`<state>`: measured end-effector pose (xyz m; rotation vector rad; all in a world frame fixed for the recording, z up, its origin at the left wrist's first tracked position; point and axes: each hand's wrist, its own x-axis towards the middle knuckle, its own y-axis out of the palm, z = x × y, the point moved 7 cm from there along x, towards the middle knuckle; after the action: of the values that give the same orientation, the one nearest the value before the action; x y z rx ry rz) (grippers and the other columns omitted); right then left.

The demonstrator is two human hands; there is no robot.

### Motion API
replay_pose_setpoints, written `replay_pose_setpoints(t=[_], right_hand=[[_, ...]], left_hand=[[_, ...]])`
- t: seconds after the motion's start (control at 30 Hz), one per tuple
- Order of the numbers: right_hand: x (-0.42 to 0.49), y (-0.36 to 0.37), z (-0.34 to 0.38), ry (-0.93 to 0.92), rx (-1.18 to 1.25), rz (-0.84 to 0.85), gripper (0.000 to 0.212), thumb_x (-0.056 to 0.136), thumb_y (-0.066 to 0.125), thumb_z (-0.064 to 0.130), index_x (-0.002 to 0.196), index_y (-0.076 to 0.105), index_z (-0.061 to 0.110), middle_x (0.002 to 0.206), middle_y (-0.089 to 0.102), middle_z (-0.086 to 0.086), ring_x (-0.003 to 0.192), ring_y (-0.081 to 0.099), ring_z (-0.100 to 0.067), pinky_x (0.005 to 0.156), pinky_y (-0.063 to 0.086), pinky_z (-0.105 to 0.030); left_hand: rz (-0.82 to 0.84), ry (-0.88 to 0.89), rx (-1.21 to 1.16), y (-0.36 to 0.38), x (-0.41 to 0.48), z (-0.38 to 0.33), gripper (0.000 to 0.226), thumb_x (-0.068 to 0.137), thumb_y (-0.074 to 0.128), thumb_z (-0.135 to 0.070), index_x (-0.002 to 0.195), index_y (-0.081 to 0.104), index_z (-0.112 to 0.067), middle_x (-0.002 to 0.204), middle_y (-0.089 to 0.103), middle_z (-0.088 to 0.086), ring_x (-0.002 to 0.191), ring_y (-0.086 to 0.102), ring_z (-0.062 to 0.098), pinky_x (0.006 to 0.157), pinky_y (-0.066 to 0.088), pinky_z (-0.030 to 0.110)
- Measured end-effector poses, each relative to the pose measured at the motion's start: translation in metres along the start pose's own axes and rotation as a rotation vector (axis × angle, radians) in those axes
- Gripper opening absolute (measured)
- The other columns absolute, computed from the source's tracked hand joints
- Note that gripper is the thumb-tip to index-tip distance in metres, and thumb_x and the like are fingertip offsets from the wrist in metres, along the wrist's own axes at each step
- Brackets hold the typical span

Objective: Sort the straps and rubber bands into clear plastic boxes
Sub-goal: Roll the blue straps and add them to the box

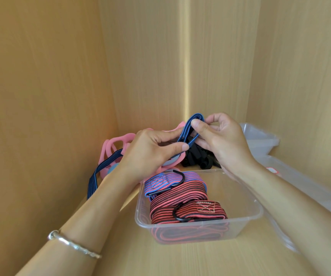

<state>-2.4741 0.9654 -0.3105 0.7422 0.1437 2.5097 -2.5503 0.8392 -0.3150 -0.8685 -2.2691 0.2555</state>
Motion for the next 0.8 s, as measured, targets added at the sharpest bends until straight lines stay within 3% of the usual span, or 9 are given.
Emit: replay_pose_setpoints(t=[0.17,0.27,0.37,0.5,0.63,0.7,0.8], right_hand=[[-0.001,0.004,-0.003,0.045,-0.024,0.045,0.014,0.094,0.059,0.010,0.085,0.048,0.010,0.085,0.069,-0.015,0.076,0.072,-0.017,0.069,0.058,-0.023],[-0.003,0.007,-0.004,0.077,-0.038,0.085,0.012,0.093,0.060,0.008,0.088,0.049,0.009,0.086,0.070,-0.015,0.072,0.072,-0.014,0.065,0.057,-0.021],[-0.006,0.012,-0.007,0.107,-0.119,0.144,0.010,0.092,0.062,0.009,0.090,0.052,0.009,0.086,0.072,-0.013,0.072,0.072,-0.014,0.064,0.057,-0.022],[-0.007,0.011,-0.006,0.101,-0.156,0.147,0.011,0.091,0.063,0.010,0.089,0.052,0.008,0.081,0.071,-0.008,0.069,0.071,-0.010,0.060,0.055,-0.018],[-0.006,0.009,-0.008,0.108,-0.185,0.164,0.012,0.090,0.064,0.006,0.093,0.052,0.006,0.079,0.072,-0.003,0.067,0.071,-0.006,0.058,0.053,-0.016],[-0.005,0.009,-0.007,0.102,-0.194,0.178,0.013,0.089,0.065,0.005,0.092,0.053,0.008,0.076,0.072,0.001,0.068,0.070,-0.006,0.060,0.054,-0.017],[-0.003,0.008,-0.006,0.075,-0.257,0.195,0.015,0.088,0.067,0.008,0.095,0.054,0.011,0.079,0.073,-0.001,0.074,0.070,-0.010,0.067,0.057,-0.022]], left_hand=[[-0.013,0.011,-0.026,-0.001,0.000,-0.001,0.037,0.081,0.073,-0.007,0.116,0.068,-0.018,0.115,0.069,-0.003,0.098,0.055,-0.006,0.104,0.045,0.035],[-0.036,0.037,0.010,-0.002,0.001,-0.002,0.039,0.077,0.078,-0.018,0.113,0.069,-0.026,0.107,0.072,-0.004,0.092,0.056,-0.002,0.100,0.048,0.042],[-0.073,0.046,-0.003,-0.005,0.002,-0.002,0.036,0.066,0.077,-0.036,0.100,0.070,-0.046,0.098,0.074,-0.011,0.089,0.060,0.004,0.095,0.051,0.045],[-0.046,0.041,-0.003,-0.003,0.004,0.000,0.035,0.071,0.080,-0.031,0.101,0.070,-0.046,0.102,0.073,-0.010,0.093,0.058,0.001,0.099,0.049,0.042],[0.029,0.076,0.031,0.001,0.002,-0.002,0.034,0.085,0.068,-0.008,0.113,0.067,-0.027,0.104,0.072,-0.004,0.098,0.054,-0.010,0.097,0.046,0.021],[0.030,0.120,0.055,0.000,0.002,-0.004,0.032,0.087,0.066,-0.006,0.118,0.066,-0.016,0.100,0.070,-0.012,0.099,0.056,-0.014,0.089,0.042,0.012],[-0.023,0.152,0.103,-0.003,0.003,-0.006,0.027,0.089,0.065,-0.010,0.111,0.067,-0.025,0.097,0.064,-0.016,0.094,0.059,-0.004,0.085,0.042,0.011]])
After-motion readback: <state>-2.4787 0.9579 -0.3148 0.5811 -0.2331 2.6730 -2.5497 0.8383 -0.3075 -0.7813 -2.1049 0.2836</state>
